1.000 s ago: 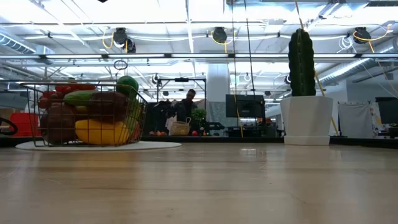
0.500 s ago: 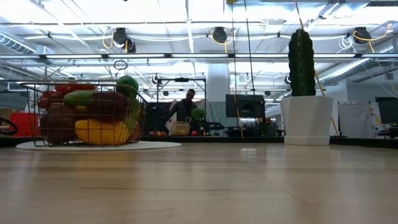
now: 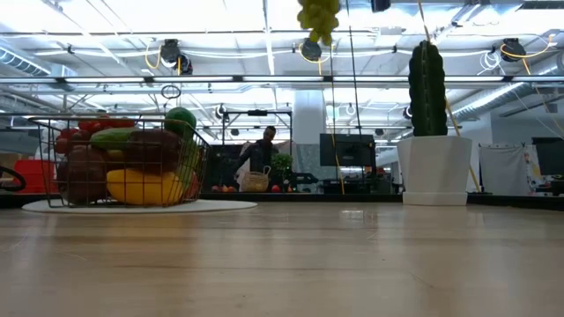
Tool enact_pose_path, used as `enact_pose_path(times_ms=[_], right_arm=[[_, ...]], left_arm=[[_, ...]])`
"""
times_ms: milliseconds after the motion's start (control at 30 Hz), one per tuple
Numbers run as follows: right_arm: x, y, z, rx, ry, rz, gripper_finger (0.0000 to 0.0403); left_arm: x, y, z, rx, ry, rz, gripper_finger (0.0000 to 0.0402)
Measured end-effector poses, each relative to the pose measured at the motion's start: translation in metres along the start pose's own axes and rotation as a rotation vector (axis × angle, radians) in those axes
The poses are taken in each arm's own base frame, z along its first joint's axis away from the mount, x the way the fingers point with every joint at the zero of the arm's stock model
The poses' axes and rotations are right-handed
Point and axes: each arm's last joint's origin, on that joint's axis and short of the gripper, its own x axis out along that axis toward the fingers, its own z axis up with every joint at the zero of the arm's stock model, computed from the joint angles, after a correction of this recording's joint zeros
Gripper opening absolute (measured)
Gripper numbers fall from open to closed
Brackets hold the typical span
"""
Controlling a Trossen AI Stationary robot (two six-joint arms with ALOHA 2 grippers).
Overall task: Build produce basket
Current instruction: Put the green grapes into the wire basket
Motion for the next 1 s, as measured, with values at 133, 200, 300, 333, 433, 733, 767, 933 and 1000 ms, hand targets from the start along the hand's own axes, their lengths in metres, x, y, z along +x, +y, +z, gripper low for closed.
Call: enact_pose_path(times_ms=[133,200,300,333,433,733,767,933,1000], right_arm=[[0.011,-0.017,-0.011,0.145,-0.039,0.084,0.0001],[0.015,-0.027,-0.017,0.215,-0.066,0.149,0.0001],[0.019,-0.043,-0.026,0.308,-0.124,0.228,0.0001],[0.019,-0.051,-0.029,0.335,-0.143,0.232,0.0001],[0.02,-0.07,-0.041,0.398,-0.176,0.23,0.0001],[0.018,-0.075,-0.06,0.44,-0.227,0.188,0.0001],[0.017,-0.075,-0.061,0.434,-0.235,0.183,0.0001],[0.016,-0.073,-0.065,0.43,-0.279,0.166,0.0001],[0.015,-0.072,-0.066,0.43,-0.283,0.163,0.0001]], left_arm=[[-0.004,-0.003,0.0,0.028,-0.002,-0.019,0.0127],[-0.005,-0.004,0.0,0.029,-0.006,-0.025,0.0127],[-0.004,-0.005,0.0,0.03,-0.001,-0.026,0.0127],[-0.004,-0.005,0.0,0.03,0.0,-0.03,0.0127],[-0.005,-0.005,0.0,0.047,0.008,-0.058,0.0127],[-0.007,-0.012,-0.003,0.052,0.044,-0.142,0.0182],[-0.007,-0.013,-0.004,0.054,0.047,-0.149,0.0192],[-0.009,-0.019,-0.007,0.088,0.054,-0.177,0.0229],[-0.01,-0.021,-0.008,0.104,0.056,-0.186,0.0237]])
